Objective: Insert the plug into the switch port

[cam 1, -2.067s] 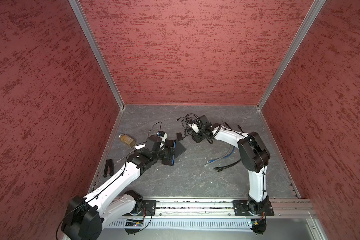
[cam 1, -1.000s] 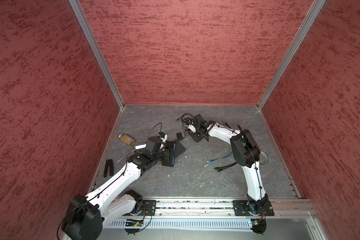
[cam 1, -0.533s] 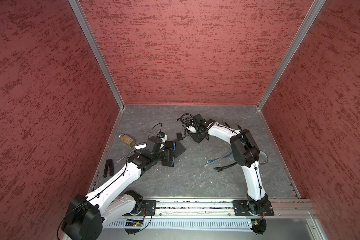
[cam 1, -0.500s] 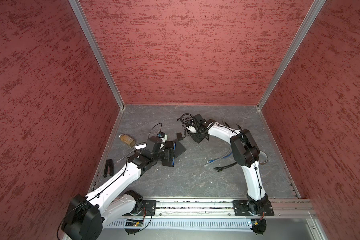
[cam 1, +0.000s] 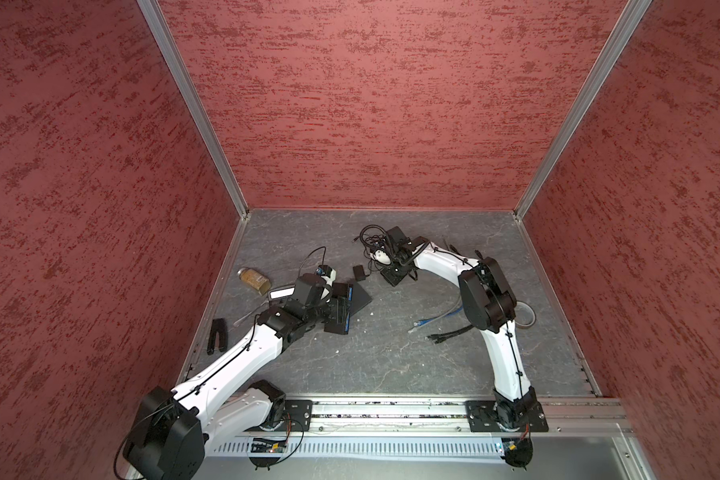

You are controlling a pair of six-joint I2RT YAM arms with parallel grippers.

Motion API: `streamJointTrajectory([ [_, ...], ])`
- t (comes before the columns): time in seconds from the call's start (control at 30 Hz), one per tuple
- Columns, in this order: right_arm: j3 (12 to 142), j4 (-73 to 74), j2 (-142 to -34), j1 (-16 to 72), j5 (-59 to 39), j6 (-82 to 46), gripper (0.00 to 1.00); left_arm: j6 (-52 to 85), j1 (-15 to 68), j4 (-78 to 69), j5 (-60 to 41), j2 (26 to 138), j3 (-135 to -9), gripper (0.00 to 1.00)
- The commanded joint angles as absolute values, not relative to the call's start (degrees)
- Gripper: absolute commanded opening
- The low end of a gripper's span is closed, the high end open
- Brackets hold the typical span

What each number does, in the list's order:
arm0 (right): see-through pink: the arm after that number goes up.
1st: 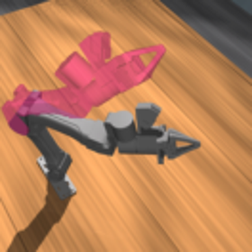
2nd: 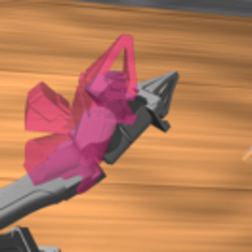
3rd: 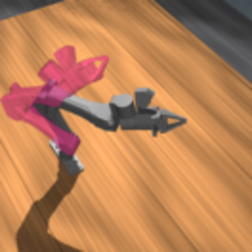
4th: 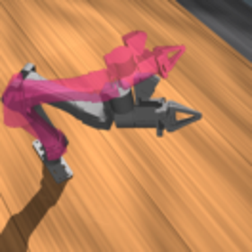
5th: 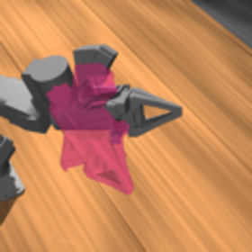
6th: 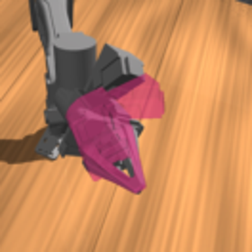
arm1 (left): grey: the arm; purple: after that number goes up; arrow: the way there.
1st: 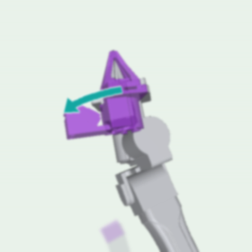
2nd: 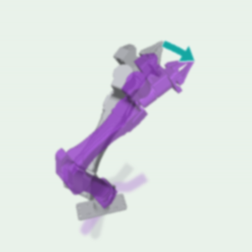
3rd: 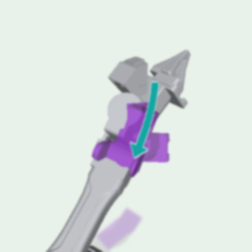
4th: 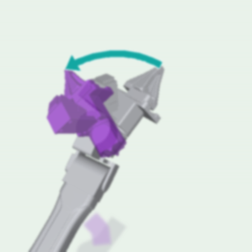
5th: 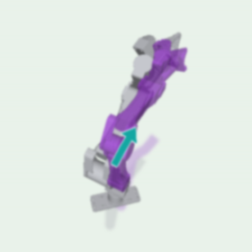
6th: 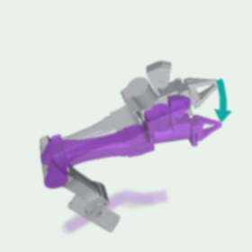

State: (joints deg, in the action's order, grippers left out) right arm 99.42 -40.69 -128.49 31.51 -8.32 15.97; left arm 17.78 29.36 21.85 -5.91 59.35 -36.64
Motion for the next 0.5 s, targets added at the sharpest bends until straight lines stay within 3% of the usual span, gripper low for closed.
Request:
streamJointTrajectory([
  [0.0,97.58,-40.1,-129.86,30.7,-14.32,14.63,0.07,17.69,29.82,19.78,-5.41,59.89,-37.2,0.52],
  [0.3,86.18,-23.33,-122.27,28.92,-31.5,2.07,0.06,17.32,31.1,19.94,-5.05,61.27,-37.78,0.52],
  [0.47,80.33,-11.95,-118.58,28.74,-33.95,-9.07,0.05,16.71,32.49,20.26,-4.44,62.22,-38.32,0.52],
])
